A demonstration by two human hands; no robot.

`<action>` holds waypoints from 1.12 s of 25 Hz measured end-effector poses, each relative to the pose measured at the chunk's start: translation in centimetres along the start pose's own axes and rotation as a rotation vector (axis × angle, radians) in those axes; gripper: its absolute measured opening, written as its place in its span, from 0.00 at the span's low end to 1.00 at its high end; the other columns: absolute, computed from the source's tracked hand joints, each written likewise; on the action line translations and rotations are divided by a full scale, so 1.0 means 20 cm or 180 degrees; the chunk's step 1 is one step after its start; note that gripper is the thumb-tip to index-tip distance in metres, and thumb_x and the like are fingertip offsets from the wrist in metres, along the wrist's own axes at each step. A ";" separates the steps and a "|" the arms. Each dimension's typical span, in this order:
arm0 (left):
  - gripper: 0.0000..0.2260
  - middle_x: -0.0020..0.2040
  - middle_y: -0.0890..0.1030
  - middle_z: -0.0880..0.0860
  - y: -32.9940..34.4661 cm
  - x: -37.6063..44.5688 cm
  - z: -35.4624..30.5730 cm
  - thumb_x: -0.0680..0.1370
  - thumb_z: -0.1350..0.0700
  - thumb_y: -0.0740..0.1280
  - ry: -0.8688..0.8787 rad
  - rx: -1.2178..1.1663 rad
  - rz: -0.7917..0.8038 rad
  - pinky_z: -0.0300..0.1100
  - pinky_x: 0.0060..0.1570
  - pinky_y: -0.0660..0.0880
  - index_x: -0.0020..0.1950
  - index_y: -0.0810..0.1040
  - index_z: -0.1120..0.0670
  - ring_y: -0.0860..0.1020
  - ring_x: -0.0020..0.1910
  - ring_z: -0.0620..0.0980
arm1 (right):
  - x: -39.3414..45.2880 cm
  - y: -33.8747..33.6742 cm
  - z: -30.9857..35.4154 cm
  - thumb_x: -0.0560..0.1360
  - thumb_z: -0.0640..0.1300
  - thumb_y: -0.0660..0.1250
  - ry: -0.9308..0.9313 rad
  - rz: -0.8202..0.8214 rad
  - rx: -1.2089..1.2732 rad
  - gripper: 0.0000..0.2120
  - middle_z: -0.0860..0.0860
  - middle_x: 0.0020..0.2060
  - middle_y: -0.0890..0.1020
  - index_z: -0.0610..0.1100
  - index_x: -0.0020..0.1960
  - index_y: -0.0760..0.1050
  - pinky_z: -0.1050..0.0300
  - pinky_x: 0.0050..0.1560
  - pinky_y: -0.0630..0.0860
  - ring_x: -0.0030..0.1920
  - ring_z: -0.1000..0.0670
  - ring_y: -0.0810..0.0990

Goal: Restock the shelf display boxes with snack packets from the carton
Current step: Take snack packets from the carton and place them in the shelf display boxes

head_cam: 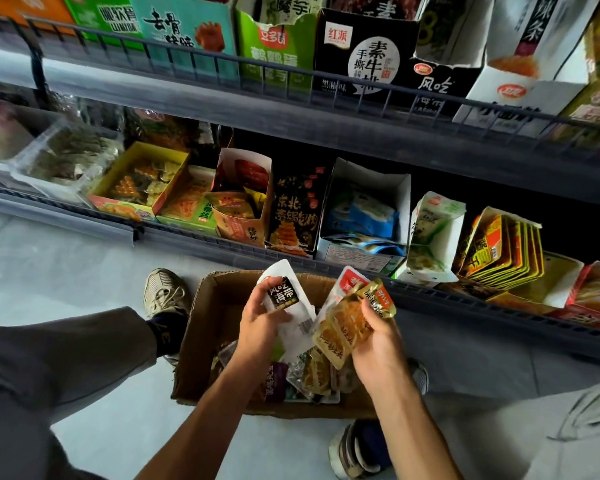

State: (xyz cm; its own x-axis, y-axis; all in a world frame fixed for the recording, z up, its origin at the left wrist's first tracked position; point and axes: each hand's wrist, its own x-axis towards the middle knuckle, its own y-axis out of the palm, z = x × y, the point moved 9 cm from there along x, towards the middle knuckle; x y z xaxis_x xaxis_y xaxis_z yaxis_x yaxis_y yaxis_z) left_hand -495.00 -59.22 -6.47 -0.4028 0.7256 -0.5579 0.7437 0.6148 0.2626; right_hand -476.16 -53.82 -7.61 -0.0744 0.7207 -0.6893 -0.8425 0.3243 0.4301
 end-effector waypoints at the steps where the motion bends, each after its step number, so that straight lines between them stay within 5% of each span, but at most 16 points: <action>1: 0.28 0.58 0.80 0.59 0.01 0.01 0.00 0.72 0.76 0.58 -0.0083 -0.0089 0.0063 0.64 0.58 0.75 0.61 0.79 0.49 0.78 0.55 0.62 | 0.00 0.01 -0.01 0.71 0.42 0.71 0.0174 0.0081 0.0076 0.20 0.43 0.47 0.86 0.41 0.62 0.77 0.49 0.43 0.80 0.43 0.46 0.85; 4: 0.29 0.58 0.81 0.62 0.01 0.04 -0.01 0.73 0.77 0.58 -0.0144 0.0094 0.0158 0.61 0.59 0.76 0.62 0.78 0.48 0.79 0.55 0.61 | -0.03 0.05 -0.02 0.70 0.42 0.69 0.0530 0.0298 0.0311 0.17 0.42 0.47 0.85 0.39 0.58 0.78 0.42 0.49 0.77 0.47 0.43 0.83; 7: 0.19 0.57 0.82 0.63 0.02 0.05 0.02 0.76 0.70 0.58 -0.0371 -0.0009 0.0307 0.58 0.57 0.77 0.58 0.82 0.54 0.80 0.55 0.61 | -0.04 0.07 0.01 0.71 0.41 0.67 0.0558 0.0481 0.0452 0.18 0.41 0.47 0.85 0.38 0.60 0.77 0.41 0.53 0.78 0.46 0.42 0.83; 11: 0.13 0.41 0.76 0.57 -0.04 0.06 0.04 0.73 0.70 0.55 -0.0629 -0.0506 -0.0141 0.45 0.36 0.72 0.41 0.75 0.55 0.74 0.39 0.53 | -0.05 0.09 0.00 0.73 0.40 0.67 0.0549 0.0730 0.0267 0.22 0.41 0.48 0.85 0.39 0.67 0.74 0.47 0.43 0.82 0.44 0.44 0.85; 13: 0.08 0.40 0.75 0.57 0.01 0.01 0.03 0.72 0.62 0.59 -0.0888 -0.0711 0.0134 0.45 0.38 0.73 0.44 0.77 0.56 0.74 0.37 0.53 | -0.06 0.12 -0.03 0.73 0.38 0.67 0.0597 0.0919 -0.0011 0.21 0.41 0.49 0.84 0.41 0.67 0.75 0.46 0.45 0.81 0.46 0.43 0.84; 19: 0.24 0.59 0.83 0.59 0.34 -0.17 -0.11 0.83 0.41 0.53 -0.0867 -0.0065 0.1545 0.53 0.56 0.74 0.60 0.83 0.54 0.82 0.57 0.57 | -0.11 0.21 0.04 0.73 0.34 0.68 -0.0092 0.0830 -0.0587 0.16 0.38 0.54 0.84 0.40 0.60 0.79 0.43 0.52 0.78 0.54 0.38 0.83; 24: 0.12 0.53 0.84 0.62 0.44 -0.16 -0.19 0.79 0.58 0.65 -0.0812 0.0456 0.1448 0.55 0.48 0.80 0.62 0.77 0.57 0.84 0.47 0.60 | -0.19 0.30 0.37 0.74 0.39 0.69 -0.0818 0.0743 -0.0584 0.15 0.39 0.53 0.84 0.45 0.61 0.78 0.39 0.53 0.80 0.53 0.36 0.84; 28: 0.15 0.51 0.84 0.64 0.69 -0.21 -0.43 0.76 0.69 0.68 -0.0080 0.0510 0.1587 0.58 0.47 0.81 0.62 0.75 0.63 0.83 0.48 0.63 | -0.33 0.33 0.70 0.71 0.68 0.68 -0.1963 0.0257 -0.2275 0.28 0.50 0.64 0.78 0.59 0.67 0.71 0.44 0.59 0.80 0.60 0.49 0.80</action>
State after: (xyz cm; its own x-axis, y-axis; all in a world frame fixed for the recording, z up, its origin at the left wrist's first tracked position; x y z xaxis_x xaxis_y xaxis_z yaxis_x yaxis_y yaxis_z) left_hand -487.64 -51.16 6.19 0.0323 0.9091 -0.4152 0.9149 0.1403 0.3784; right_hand -473.74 -47.86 7.87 -0.0238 0.9876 -0.1553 -0.9896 -0.0454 -0.1367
